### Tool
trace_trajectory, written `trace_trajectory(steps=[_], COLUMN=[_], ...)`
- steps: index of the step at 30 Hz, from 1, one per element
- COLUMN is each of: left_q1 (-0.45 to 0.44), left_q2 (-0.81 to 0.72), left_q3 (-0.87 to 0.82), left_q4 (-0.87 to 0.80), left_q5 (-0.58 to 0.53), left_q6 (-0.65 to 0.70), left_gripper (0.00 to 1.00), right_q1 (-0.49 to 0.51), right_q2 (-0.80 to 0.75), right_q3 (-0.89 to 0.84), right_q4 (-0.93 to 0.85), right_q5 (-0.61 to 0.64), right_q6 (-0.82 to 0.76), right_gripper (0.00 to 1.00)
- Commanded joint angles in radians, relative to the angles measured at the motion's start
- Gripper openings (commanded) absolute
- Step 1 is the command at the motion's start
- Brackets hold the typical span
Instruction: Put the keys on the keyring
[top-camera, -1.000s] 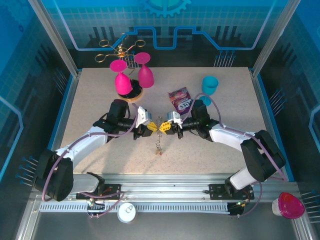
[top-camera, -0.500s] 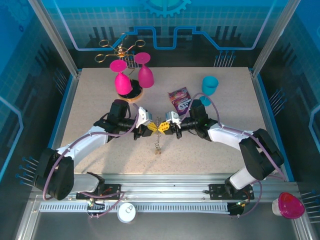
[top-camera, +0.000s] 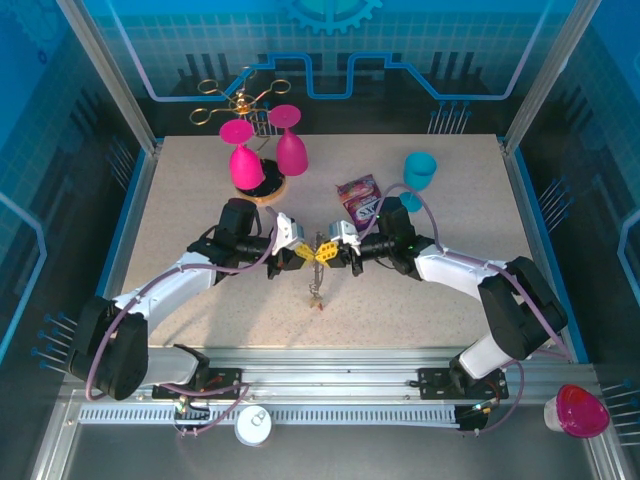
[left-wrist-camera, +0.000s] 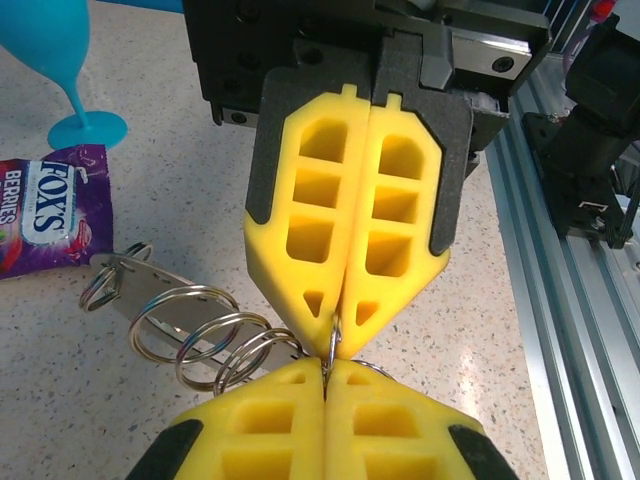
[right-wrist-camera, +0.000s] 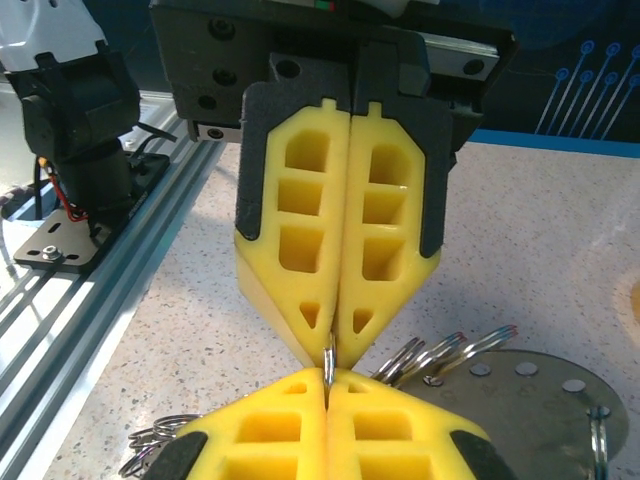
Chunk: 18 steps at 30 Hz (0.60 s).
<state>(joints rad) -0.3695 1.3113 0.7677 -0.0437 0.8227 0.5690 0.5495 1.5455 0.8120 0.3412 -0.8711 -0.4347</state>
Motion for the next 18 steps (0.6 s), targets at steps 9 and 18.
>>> trace_trajectory(steps=[9, 18], left_q1=[-0.032, -0.054], left_q2=[-0.085, -0.133], left_q3=[0.003, 0.104], left_q4=[-0.013, -0.314], left_q5=[-0.311, -0.648], left_q6=[-0.471, -1.111], left_gripper=[0.0, 0.0], right_q1=[-0.056, 0.01], right_q2=[-0.107, -0.246], right_q3=[-0.024, -0.016], right_q4=[0.04, -0.208], right_q5=[0.295, 0.487], right_q6=[0.311, 0.435], right_gripper=[0.42, 0.39])
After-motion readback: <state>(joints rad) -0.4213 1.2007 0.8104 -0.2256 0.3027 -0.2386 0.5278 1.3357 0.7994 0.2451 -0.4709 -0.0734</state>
